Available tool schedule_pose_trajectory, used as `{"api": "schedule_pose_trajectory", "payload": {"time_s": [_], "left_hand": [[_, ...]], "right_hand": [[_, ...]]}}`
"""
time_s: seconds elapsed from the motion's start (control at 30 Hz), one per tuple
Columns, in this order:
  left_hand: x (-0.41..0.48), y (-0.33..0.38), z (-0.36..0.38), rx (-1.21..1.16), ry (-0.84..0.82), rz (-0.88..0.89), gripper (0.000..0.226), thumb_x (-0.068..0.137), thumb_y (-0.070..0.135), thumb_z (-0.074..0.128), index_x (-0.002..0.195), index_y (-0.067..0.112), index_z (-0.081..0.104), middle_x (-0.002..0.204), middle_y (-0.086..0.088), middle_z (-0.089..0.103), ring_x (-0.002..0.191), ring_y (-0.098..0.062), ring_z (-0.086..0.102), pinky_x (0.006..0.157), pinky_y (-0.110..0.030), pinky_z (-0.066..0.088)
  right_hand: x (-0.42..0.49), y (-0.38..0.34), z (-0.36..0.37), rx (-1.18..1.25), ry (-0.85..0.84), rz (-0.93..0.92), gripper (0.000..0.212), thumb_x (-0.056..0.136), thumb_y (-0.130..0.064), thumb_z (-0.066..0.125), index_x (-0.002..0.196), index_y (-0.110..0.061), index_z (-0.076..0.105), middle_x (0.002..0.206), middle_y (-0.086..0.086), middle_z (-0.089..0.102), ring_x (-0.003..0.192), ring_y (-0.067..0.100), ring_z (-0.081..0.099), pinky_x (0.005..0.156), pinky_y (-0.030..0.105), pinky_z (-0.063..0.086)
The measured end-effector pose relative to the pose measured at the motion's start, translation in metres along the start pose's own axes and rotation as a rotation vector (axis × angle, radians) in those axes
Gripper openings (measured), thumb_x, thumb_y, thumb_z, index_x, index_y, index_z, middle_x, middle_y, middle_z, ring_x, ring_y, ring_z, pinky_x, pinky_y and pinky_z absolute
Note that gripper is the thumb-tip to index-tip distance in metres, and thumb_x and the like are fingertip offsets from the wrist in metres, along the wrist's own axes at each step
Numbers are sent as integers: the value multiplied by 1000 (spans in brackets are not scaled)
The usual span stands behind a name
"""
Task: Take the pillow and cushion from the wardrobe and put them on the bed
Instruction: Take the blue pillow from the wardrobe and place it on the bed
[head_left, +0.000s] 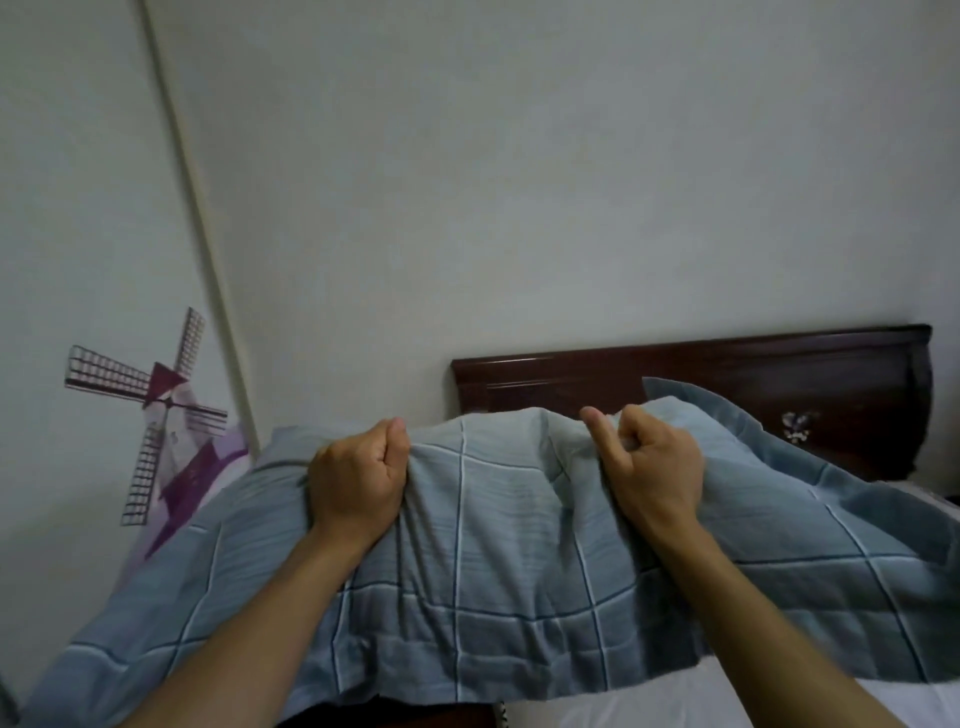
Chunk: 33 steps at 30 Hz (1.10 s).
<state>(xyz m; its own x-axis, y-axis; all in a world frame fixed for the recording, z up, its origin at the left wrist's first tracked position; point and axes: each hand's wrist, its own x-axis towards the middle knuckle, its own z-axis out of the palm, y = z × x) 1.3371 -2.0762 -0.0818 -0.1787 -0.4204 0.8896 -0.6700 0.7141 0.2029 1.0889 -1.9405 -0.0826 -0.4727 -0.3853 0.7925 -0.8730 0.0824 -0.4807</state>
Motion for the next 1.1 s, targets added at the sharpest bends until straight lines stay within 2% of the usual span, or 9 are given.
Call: {"api": "schedule_pose_trajectory", "payload": {"time_s": [0.07, 0.17, 0.33, 0.53, 0.73, 0.93, 1.1], "left_hand": [[-3, 2, 32, -52, -42, -1, 48, 93, 30, 43, 52, 6, 52, 49, -23, 57, 40, -42, 53, 39, -34, 37], [-6, 1, 76, -133, -101, 16, 49, 94, 30, 42, 52, 6, 52, 49, -22, 57, 40, -42, 52, 40, -34, 36], [-8, -15, 145, -273, -138, 34, 49, 94, 27, 43, 50, 7, 50, 44, -18, 54, 36, -37, 49, 40, -32, 34], [-13, -21, 217, -342, -225, 31, 49, 95, 28, 43, 51, 8, 50, 45, -15, 53, 37, -35, 47, 42, -30, 30], [-23, -25, 304, -384, -337, 15, 49, 97, 29, 41, 52, 10, 47, 43, -9, 50, 36, -29, 44, 44, -29, 26], [-45, -28, 421, -363, -453, 9, 48, 97, 30, 41, 53, 12, 49, 44, -5, 51, 36, -23, 43, 44, -26, 25], [-75, -24, 530, -331, -508, -12, 50, 96, 30, 41, 51, 12, 49, 43, -4, 49, 35, -21, 42, 44, -25, 24]], "right_hand": [[-2, 25, 7, -52, 3, 37, 57, 88, -59, 53, 53, -24, 25, 42, -9, 31, 40, 8, 34, 45, 26, 23], [-4, 55, 19, -92, -4, 75, 52, 91, -42, 62, 53, -23, 31, 44, -4, 40, 41, 16, 39, 45, 30, 30], [-1, 86, 47, -165, 8, 133, 48, 92, -33, 63, 55, -27, 34, 45, -8, 37, 41, 10, 35, 46, 28, 31], [9, 127, 83, -201, -4, 177, 49, 93, -30, 64, 55, -28, 33, 45, -10, 36, 41, 6, 34, 46, 27, 33], [12, 195, 137, -231, -48, 276, 53, 94, -30, 62, 54, -27, 28, 44, -7, 35, 42, 12, 34, 48, 36, 36], [16, 296, 212, -266, -125, 355, 54, 94, -30, 64, 55, -24, 27, 44, -8, 32, 43, 17, 36, 49, 41, 39], [16, 398, 276, -208, -165, 408, 51, 94, -25, 65, 55, -24, 31, 45, -8, 34, 43, 12, 33, 50, 36, 33]]}}
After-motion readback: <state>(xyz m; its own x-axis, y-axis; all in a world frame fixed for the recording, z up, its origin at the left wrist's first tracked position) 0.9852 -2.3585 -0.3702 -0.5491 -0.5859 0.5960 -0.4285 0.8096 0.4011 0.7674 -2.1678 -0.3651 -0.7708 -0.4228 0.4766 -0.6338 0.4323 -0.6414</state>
